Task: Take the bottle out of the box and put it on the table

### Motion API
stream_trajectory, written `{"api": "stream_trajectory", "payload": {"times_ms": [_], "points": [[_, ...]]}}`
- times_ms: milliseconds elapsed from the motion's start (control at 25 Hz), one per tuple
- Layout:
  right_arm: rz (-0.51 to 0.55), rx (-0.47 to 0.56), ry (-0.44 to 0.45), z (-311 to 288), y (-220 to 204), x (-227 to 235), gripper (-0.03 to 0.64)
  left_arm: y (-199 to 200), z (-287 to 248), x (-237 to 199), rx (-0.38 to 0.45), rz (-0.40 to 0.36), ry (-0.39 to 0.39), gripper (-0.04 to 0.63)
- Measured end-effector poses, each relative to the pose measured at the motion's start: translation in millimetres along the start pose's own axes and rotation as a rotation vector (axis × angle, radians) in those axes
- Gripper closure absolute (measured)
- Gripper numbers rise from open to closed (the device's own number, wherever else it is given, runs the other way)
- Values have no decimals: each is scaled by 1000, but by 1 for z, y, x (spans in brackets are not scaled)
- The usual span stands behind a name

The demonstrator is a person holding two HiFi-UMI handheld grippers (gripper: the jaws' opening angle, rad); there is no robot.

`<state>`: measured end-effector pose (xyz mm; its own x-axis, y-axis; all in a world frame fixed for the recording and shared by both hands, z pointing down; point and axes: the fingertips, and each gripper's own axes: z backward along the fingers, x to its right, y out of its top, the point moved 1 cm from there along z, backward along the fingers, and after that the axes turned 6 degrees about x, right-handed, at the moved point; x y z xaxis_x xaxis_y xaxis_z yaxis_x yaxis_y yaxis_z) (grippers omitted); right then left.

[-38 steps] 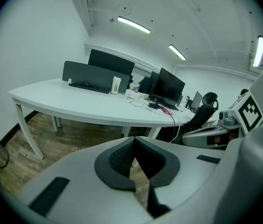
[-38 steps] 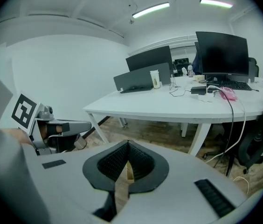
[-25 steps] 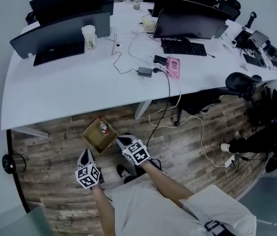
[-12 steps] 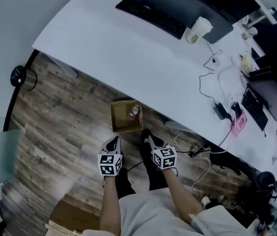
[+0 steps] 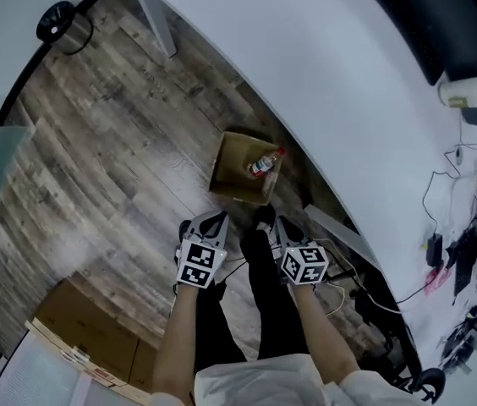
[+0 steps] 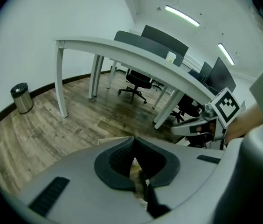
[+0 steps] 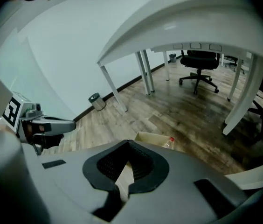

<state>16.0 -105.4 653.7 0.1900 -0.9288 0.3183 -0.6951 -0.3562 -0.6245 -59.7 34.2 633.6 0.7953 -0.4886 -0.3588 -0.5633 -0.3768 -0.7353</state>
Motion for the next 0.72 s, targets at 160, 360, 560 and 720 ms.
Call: {"api": "stream_trajectory", "payload": {"times_ms": [160, 360, 560, 720], "points": [[3, -5, -20, -48, -21, 33, 578, -34, -32, -8, -13, 13, -19, 580], [33, 1, -83, -108, -45, 87, 578, -85, -70, -16, -32, 19, -47, 580], [8, 9, -126, -172, -71, 139, 578, -128, -131, -33, -14, 57, -37, 580], [76, -10, -127, -214, -84, 168, 577, -151, -173, -43, 4, 72, -26, 580]]}}
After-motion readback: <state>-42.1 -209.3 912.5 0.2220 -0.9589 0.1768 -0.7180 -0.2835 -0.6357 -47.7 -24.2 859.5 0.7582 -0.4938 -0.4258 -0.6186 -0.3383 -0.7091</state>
